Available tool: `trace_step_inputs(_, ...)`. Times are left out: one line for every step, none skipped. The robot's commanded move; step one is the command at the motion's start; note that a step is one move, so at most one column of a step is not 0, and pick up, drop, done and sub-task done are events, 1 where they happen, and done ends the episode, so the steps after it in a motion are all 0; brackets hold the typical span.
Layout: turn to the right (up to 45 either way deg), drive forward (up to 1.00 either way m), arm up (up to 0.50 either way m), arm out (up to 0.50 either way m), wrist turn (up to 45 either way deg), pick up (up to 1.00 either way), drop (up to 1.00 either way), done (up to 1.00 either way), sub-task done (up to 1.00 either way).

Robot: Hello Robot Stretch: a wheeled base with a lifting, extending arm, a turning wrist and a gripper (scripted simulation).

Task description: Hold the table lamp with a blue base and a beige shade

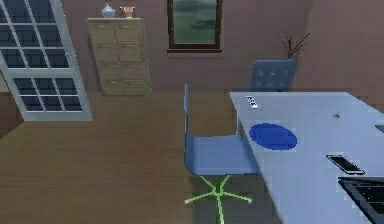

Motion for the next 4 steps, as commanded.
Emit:
trace_step_inputs(0.0,0.00,0.00,0.00,45.0,0.00,0.00,0.00,0.00)
trace_step_inputs(0.0,0.00,0.00,0.00,45.0,0.00,0.00,0.00,0.00)
trace_step_inputs(0.0,0.00,0.00,0.00,15.0,0.00,0.00,0.00,0.00)
trace_step_inputs(0.0,0.00,0.00,0.00,0.0,1.00,0.00,0.00,0.00)
